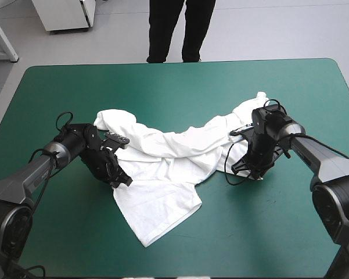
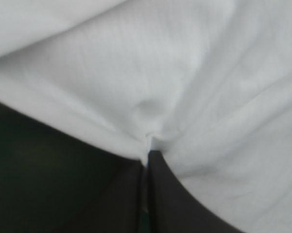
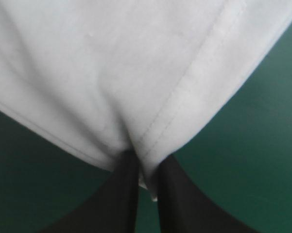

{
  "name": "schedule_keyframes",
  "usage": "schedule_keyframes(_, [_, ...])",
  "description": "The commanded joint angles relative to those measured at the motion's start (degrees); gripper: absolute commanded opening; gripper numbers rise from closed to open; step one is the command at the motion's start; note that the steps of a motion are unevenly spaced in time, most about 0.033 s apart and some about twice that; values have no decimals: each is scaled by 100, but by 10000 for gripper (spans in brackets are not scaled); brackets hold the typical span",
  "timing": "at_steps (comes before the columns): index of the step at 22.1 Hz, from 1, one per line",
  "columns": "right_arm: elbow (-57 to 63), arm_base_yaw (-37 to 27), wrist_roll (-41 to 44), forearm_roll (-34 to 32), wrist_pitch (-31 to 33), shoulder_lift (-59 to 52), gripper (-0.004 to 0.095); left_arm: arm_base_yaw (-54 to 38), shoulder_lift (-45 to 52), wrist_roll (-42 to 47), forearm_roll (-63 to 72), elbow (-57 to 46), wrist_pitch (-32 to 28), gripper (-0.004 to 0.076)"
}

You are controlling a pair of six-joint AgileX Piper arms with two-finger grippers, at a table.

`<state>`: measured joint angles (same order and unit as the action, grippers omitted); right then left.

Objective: Fold the cloth

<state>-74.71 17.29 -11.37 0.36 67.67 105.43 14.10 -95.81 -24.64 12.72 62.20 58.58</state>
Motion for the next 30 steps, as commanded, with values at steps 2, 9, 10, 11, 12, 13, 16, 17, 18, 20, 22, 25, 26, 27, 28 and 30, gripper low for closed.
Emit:
schedule_keyframes(2, [90, 194, -57, 811, -126, 138, 0, 68, 170, -6, 403, 105, -31, -20])
schedule_keyframes(9, [-295, 194, 504, -493, 415, -1201, 0, 68, 1907, 235, -134, 357, 976, -22])
schedule_keyframes(10, [-608, 194, 699, -854, 403, -1691, 0, 68, 2465, 369, -171, 655, 1075, -22])
schedule_keyframes(11, [-752, 194, 744, -983, 390, -1887, 0, 68, 2673, 398, -171, 799, 1075, -22])
schedule_keyframes(12, [-1167, 194, 877, -1296, 390, -2351, 0, 68, 3094, 440, -171, 1239, 1050, -22])
schedule_keyframes(13, [-1404, 194, 912, -1412, 390, -2526, 0, 68, 3219, 458, -179, 1497, 1050, -22])
schedule_keyframes(16, [-2509, 194, 1024, -2022, 390, -3254, 0, 68, 3514, 597, -541, 2711, 1342, -22])
schedule_keyframes(17, [-2860, 194, 1026, -2180, 390, -3398, 0, 68, 3560, 694, -720, 3083, 1420, -22])
schedule_keyframes(18, [-3158, 194, 1053, -2319, 390, -3509, 0, 68, 3578, 779, -842, 3381, 1465, -22])
schedule_keyframes(20, [-4624, 194, 1064, -2852, 257, -3840, 0, 68, 3607, 805, -1187, 4578, 1452, -22])
schedule_keyframes(22, [-5666, 194, 1085, -2812, 50, -4002, 0, 68, 3607, 937, -1226, 5499, 1223, -22])
schedule_keyframes(25, [-6389, 194, 1085, -2405, -3, -4276, 0, 68, 3607, 960, -1073, 6487, 1157, -22])
schedule_keyframes(26, [-6388, 194, 1040, -2121, -31, -4419, 0, 68, 3607, 960, -1048, 6822, 1220, -22])
schedule_keyframes(27, [-6388, 194, 992, -1901, -31, -4474, 0, 68, 3607, 960, -1034, 6983, 1230, -22])
schedule_keyframes(28, [-6388, 194, 935, -1596, -31, -4531, 0, 68, 3607, 960, -1007, 7169, 1215, -22])
schedule_keyframes(30, [-6388, 194, 872, -1033, -109, -4597, 0, 68, 3607, 960, -911, 7484, 1189, -22])
